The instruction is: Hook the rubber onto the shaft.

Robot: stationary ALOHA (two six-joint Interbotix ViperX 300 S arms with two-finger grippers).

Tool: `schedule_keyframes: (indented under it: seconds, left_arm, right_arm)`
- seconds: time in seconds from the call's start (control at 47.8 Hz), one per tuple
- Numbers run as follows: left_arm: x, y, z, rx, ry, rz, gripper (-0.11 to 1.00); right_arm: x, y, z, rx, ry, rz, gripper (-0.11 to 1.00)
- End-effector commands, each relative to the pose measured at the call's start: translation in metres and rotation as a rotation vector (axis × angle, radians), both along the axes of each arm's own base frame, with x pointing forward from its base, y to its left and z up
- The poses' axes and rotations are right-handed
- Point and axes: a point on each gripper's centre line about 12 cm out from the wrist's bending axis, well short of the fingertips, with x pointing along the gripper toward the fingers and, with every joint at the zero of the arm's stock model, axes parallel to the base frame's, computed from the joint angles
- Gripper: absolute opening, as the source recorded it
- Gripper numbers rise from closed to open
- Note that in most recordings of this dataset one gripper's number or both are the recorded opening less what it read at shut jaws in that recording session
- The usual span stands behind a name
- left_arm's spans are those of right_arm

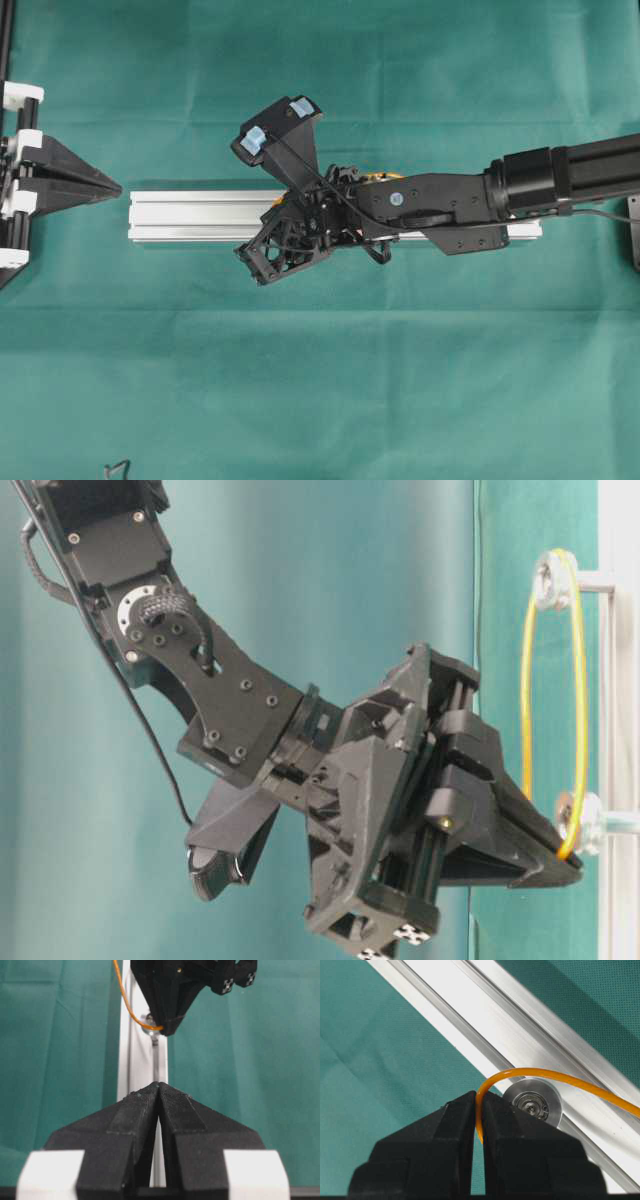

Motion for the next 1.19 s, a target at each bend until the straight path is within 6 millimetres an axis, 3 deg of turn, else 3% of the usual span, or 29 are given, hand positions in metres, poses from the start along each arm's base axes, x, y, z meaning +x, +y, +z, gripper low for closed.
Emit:
schedule_keyframes:
  seconds: [0.0, 1.172]
  left_arm:
    - [0.003, 0.0, 0.011, 0.004, -0.028, -0.002, 0.0]
    - [0.003, 0.0, 0.011, 0.001, -0.028, -0.001, 0.0]
  right_arm:
    - [0.007, -0.003, 0.019, 0.0, -0.058, -0.002, 0.07]
    - [0.008, 0.004, -0.001, 0.027, -0.038, -0.003, 0.07]
